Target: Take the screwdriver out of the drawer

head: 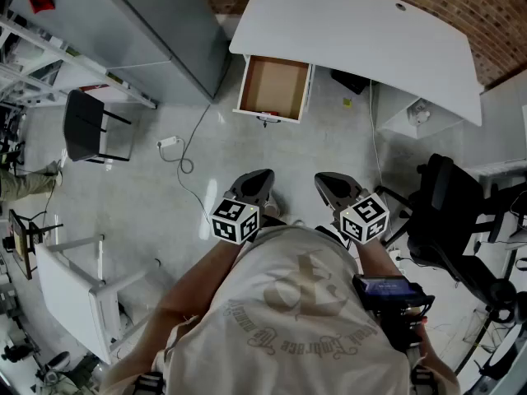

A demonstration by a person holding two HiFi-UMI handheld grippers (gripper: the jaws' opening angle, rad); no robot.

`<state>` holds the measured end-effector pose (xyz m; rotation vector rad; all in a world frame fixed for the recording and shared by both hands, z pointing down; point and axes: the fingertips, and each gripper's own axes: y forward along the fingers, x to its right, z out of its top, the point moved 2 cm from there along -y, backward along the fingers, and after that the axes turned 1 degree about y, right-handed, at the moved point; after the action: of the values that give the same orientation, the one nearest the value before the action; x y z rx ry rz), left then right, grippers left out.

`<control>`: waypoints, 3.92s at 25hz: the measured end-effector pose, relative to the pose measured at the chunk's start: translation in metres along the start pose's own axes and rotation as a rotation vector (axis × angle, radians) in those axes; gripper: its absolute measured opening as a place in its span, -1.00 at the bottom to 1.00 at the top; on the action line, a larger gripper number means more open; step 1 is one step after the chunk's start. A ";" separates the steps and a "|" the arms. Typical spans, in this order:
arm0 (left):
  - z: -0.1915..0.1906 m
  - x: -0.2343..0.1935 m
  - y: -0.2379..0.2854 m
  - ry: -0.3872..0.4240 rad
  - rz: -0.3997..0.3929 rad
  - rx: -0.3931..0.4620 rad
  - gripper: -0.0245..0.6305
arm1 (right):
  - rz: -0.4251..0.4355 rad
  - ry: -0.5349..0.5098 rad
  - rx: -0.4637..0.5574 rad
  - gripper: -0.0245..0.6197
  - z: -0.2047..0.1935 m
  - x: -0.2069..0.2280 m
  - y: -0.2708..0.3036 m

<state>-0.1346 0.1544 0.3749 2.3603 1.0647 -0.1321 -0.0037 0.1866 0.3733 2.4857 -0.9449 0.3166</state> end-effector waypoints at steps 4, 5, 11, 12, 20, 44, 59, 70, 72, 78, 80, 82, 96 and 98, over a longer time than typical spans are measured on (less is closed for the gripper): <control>-0.010 0.029 -0.005 0.005 -0.008 0.000 -0.86 | -0.014 0.008 -0.003 -0.85 -0.014 -0.005 -0.029; -0.011 0.036 -0.005 0.012 -0.013 0.002 -0.86 | -0.020 0.008 0.001 -0.85 -0.015 -0.006 -0.035; -0.015 0.067 -0.003 0.049 -0.051 -0.008 -0.86 | -0.070 0.027 0.022 -0.85 -0.025 -0.004 -0.064; -0.017 0.070 -0.002 0.055 -0.055 -0.012 -0.86 | -0.081 0.031 0.026 -0.85 -0.027 -0.003 -0.067; -0.019 0.082 -0.010 0.075 -0.056 -0.019 -0.86 | -0.098 0.077 0.051 -0.85 -0.033 -0.003 -0.078; -0.052 0.033 -0.085 -0.029 0.138 0.034 -0.86 | 0.025 0.058 -0.030 -0.85 -0.042 -0.043 -0.019; -0.040 0.010 -0.070 -0.022 0.096 0.020 -0.86 | -0.017 0.076 -0.041 -0.85 -0.033 -0.035 0.001; -0.016 -0.018 -0.032 -0.003 0.026 -0.019 -0.86 | -0.084 0.122 -0.026 -0.85 -0.019 -0.007 0.021; -0.012 -0.021 -0.024 0.003 0.004 -0.031 -0.86 | -0.100 0.134 -0.023 -0.85 -0.017 -0.001 0.024; 0.006 -0.039 0.002 0.023 -0.057 -0.052 -0.86 | -0.155 0.148 -0.016 -0.85 -0.004 0.014 0.034; 0.015 -0.047 0.011 0.032 -0.082 -0.056 -0.86 | -0.180 0.150 -0.006 -0.85 0.002 0.020 0.039; 0.024 -0.051 0.021 0.045 -0.111 -0.058 -0.86 | -0.207 0.157 0.006 -0.85 0.009 0.026 0.042; 0.064 -0.094 0.060 0.104 -0.259 -0.083 -0.86 | -0.359 0.205 0.047 -0.85 0.040 0.053 0.077; 0.066 -0.104 0.060 0.101 -0.258 -0.081 -0.86 | -0.364 0.201 0.045 -0.85 0.044 0.055 0.085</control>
<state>-0.1536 0.0190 0.3762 2.1692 1.3947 -0.0621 -0.0186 0.0774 0.3835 2.5449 -0.3992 0.4575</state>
